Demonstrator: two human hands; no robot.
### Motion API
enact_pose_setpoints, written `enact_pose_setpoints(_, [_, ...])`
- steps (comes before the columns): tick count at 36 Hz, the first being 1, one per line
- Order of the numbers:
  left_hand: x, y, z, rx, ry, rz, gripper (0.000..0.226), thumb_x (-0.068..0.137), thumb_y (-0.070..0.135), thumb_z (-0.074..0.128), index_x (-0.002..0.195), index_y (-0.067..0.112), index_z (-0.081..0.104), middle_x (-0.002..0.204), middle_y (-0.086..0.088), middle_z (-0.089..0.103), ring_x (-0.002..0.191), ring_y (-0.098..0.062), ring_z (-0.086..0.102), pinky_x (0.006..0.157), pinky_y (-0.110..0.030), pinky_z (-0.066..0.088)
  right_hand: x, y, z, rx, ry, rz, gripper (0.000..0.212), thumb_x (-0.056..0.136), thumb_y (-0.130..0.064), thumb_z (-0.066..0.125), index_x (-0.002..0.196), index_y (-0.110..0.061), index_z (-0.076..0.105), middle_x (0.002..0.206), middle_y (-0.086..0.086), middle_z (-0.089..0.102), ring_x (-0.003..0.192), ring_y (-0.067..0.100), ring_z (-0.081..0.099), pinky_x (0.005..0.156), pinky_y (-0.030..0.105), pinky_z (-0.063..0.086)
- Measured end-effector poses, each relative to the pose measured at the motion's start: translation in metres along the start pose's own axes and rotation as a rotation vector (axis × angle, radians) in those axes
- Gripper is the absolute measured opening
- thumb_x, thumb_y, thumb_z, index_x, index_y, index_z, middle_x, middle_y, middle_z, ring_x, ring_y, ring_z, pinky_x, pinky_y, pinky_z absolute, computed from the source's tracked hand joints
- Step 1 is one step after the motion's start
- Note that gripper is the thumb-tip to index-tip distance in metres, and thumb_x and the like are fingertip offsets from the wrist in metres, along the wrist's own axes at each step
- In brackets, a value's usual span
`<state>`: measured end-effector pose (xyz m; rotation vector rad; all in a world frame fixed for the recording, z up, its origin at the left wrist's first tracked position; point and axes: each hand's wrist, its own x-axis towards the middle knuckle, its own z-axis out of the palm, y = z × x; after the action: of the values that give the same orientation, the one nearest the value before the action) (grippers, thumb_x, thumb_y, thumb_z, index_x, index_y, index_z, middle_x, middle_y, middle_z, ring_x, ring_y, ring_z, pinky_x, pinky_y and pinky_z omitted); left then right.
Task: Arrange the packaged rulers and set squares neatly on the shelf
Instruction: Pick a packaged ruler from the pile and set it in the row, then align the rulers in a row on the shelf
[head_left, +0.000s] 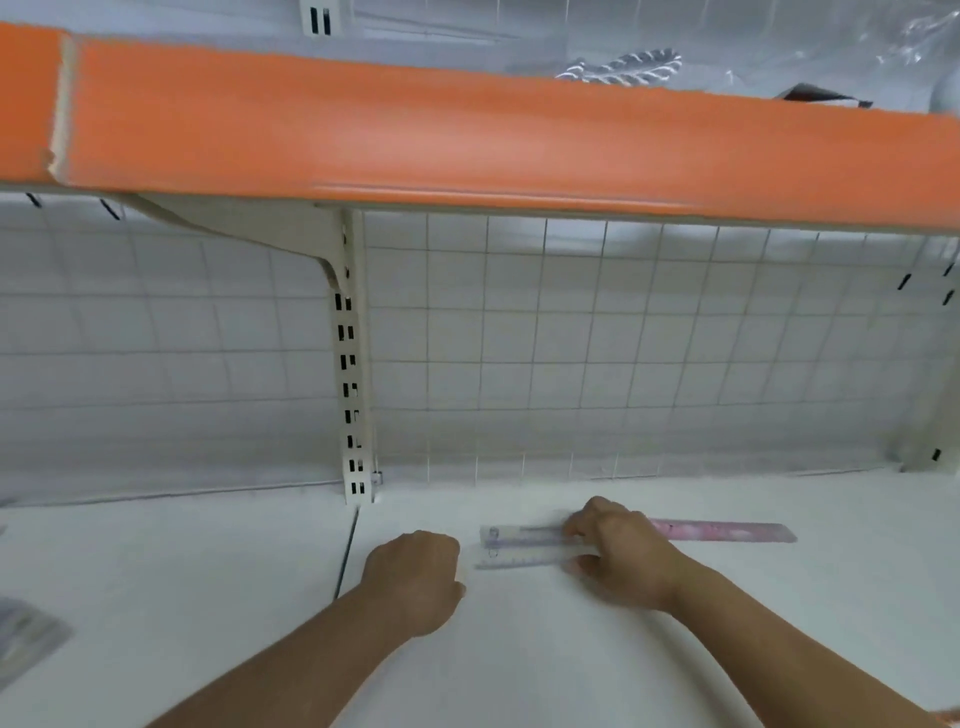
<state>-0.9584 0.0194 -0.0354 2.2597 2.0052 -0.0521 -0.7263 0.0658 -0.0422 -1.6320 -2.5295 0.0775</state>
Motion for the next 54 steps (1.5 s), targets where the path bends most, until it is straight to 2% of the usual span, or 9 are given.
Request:
enact_pose_setpoints(3, [0.005, 0.005, -0.003, 0.0, 0.01, -0.049, 0.031, 0.099, 0.035, 0.044, 0.121, 0.017, 0.055, 0.123, 0.001, 0.058, 0.113, -0.019, 0.055, 0.089, -0.028, 0.042, 0.016, 0.009, 0.002, -0.012, 0.037, -0.038, 0.029, 0.091, -0.034, 0.052, 0.119, -0.027, 0.057, 0.102, -0.008, 0.042, 0.102, 0.016, 0.051, 0.081, 0.025, 0.031])
enact_pose_setpoints(9, [0.006, 0.016, 0.0, 0.004, 0.008, -0.118, 0.03, 0.097, 0.035, 0.044, 0.121, 0.019, 0.055, 0.124, 0.001, 0.057, 0.116, -0.02, 0.053, 0.091, -0.03, 0.043, 0.034, 0.026, 0.007, 0.012, 0.013, -0.057, 0.036, 0.092, -0.033, 0.05, 0.127, -0.026, 0.051, 0.122, -0.004, 0.049, 0.115, 0.017, 0.048, 0.093, 0.026, 0.034])
enact_pose_setpoints(20, [0.009, 0.025, 0.002, 0.031, 0.001, -0.179, 0.029, 0.096, 0.034, 0.043, 0.118, 0.019, 0.054, 0.122, 0.0, 0.057, 0.114, -0.021, 0.053, 0.09, -0.031, 0.043, 0.043, 0.03, 0.019, 0.054, -0.014, -0.106, 0.03, 0.092, -0.031, 0.049, 0.12, -0.024, 0.058, 0.117, 0.0, 0.05, 0.11, 0.019, 0.051, 0.089, 0.026, 0.04])
enact_pose_setpoints(26, [0.009, 0.029, 0.003, 0.029, -0.002, -0.18, 0.027, 0.096, 0.033, 0.043, 0.114, 0.017, 0.055, 0.119, -0.001, 0.057, 0.111, -0.021, 0.054, 0.088, -0.032, 0.043, 0.044, 0.031, 0.021, 0.044, -0.033, -0.113, 0.022, 0.091, -0.026, 0.048, 0.104, -0.018, 0.062, 0.1, 0.002, 0.046, 0.103, 0.025, 0.053, 0.084, 0.029, 0.043])
enact_pose_setpoints(32, [0.008, 0.028, 0.003, 0.026, -0.001, -0.193, 0.029, 0.096, 0.034, 0.043, 0.116, 0.018, 0.055, 0.121, -0.001, 0.057, 0.113, -0.022, 0.053, 0.089, -0.032, 0.043, 0.045, 0.029, 0.02, 0.006, -0.073, -0.11, 0.027, 0.093, -0.021, 0.042, 0.112, -0.016, 0.061, 0.112, 0.008, 0.049, 0.105, 0.027, 0.051, 0.087, 0.031, 0.045])
enact_pose_setpoints(35, [0.007, 0.028, 0.003, 0.023, 0.001, -0.207, 0.03, 0.096, 0.034, 0.044, 0.119, 0.018, 0.054, 0.123, 0.0, 0.057, 0.115, -0.022, 0.053, 0.091, -0.032, 0.043, 0.046, 0.029, 0.018, 0.009, -0.1, -0.114, 0.026, 0.092, -0.02, 0.042, 0.111, -0.014, 0.06, 0.107, 0.006, 0.045, 0.107, 0.027, 0.049, 0.087, 0.031, 0.045])
enact_pose_setpoints(39, [0.002, 0.027, 0.003, 0.019, 0.014, -0.226, 0.032, 0.095, 0.032, 0.044, 0.122, 0.019, 0.054, 0.124, 0.0, 0.056, 0.116, -0.021, 0.052, 0.09, -0.031, 0.043, 0.045, 0.025, 0.012, 0.013, -0.084, -0.135, 0.029, 0.091, -0.03, 0.047, 0.114, -0.015, 0.057, 0.112, 0.005, 0.046, 0.111, 0.025, 0.047, 0.092, 0.033, 0.044])
enact_pose_setpoints(43, [-0.006, 0.027, 0.001, 0.012, 0.024, -0.259, 0.031, 0.096, 0.032, 0.044, 0.121, 0.017, 0.054, 0.125, -0.001, 0.056, 0.116, -0.022, 0.052, 0.09, -0.03, 0.042, 0.047, 0.006, 0.005, 0.04, -0.028, -0.223, 0.035, 0.092, -0.031, 0.049, 0.123, -0.018, 0.056, 0.121, 0.005, 0.047, 0.115, 0.024, 0.045, 0.098, 0.033, 0.04])
enact_pose_setpoints(54, [-0.061, -0.009, -0.012, -0.006, 0.104, -0.524, 0.029, 0.096, 0.031, 0.046, 0.121, 0.018, 0.056, 0.123, -0.001, 0.058, 0.114, -0.022, 0.054, 0.089, -0.032, 0.046, 0.055, -0.088, 0.01, 0.131, -0.042, -0.563, 0.031, 0.097, -0.036, 0.047, 0.125, -0.024, 0.055, 0.123, -0.001, 0.05, 0.121, 0.017, 0.045, 0.096, 0.028, 0.038])
